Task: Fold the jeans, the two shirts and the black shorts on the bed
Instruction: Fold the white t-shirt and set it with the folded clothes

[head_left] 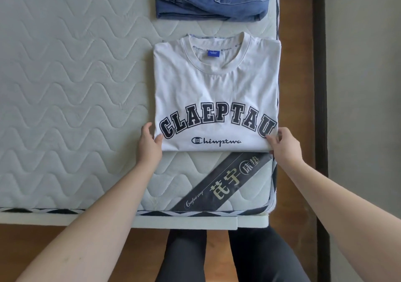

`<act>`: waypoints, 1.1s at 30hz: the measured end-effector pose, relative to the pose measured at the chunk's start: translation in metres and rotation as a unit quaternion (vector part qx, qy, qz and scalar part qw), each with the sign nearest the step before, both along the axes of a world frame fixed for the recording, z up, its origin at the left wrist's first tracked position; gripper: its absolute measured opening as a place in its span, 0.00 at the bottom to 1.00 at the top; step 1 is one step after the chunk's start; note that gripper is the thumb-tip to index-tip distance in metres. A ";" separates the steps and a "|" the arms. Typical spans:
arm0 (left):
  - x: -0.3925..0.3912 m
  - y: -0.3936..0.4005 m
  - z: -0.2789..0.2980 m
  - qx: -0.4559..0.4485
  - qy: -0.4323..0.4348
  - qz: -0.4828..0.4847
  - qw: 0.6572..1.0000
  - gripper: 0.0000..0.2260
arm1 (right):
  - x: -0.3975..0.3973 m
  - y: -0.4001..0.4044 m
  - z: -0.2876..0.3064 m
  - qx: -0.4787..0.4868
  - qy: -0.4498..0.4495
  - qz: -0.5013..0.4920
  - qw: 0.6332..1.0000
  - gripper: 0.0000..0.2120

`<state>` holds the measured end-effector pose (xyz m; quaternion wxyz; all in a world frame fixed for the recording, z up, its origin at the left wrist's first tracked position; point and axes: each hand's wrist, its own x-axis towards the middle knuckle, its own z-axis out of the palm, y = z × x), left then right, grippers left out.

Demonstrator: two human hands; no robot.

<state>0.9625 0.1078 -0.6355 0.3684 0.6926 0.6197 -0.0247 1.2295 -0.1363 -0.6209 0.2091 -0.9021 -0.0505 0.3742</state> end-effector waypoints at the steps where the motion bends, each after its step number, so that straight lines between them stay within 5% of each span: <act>1: 0.001 -0.003 -0.001 0.015 0.022 0.000 1.000 0.23 | -0.004 -0.003 -0.002 -0.009 -0.009 -0.003 1.000 0.18; 4: 0.013 -0.015 0.009 0.181 0.093 -0.056 0.977 0.25 | -0.022 -0.007 0.001 -0.050 -0.167 0.033 0.984 0.22; 7: 0.047 -0.024 0.009 0.286 0.025 -0.218 0.933 0.22 | -0.039 0.017 0.004 0.017 -0.273 0.157 0.949 0.25; 11: 0.108 -0.036 -0.018 0.232 0.048 -0.301 0.924 0.26 | -0.053 0.084 -0.021 0.077 -0.267 0.272 0.921 0.28; 15: 0.116 -0.044 -0.059 0.247 0.093 -0.309 0.914 0.27 | -0.064 0.106 -0.061 0.008 -0.270 0.311 0.911 0.29; 26: 0.114 0.009 -0.049 0.250 0.115 -0.329 0.903 0.31 | -0.008 0.088 -0.053 -0.030 -0.262 0.306 0.915 0.33; 33: 0.182 0.091 -0.060 0.260 0.138 -0.269 0.917 0.35 | 0.068 0.157 -0.058 -0.050 -0.278 0.312 0.907 0.39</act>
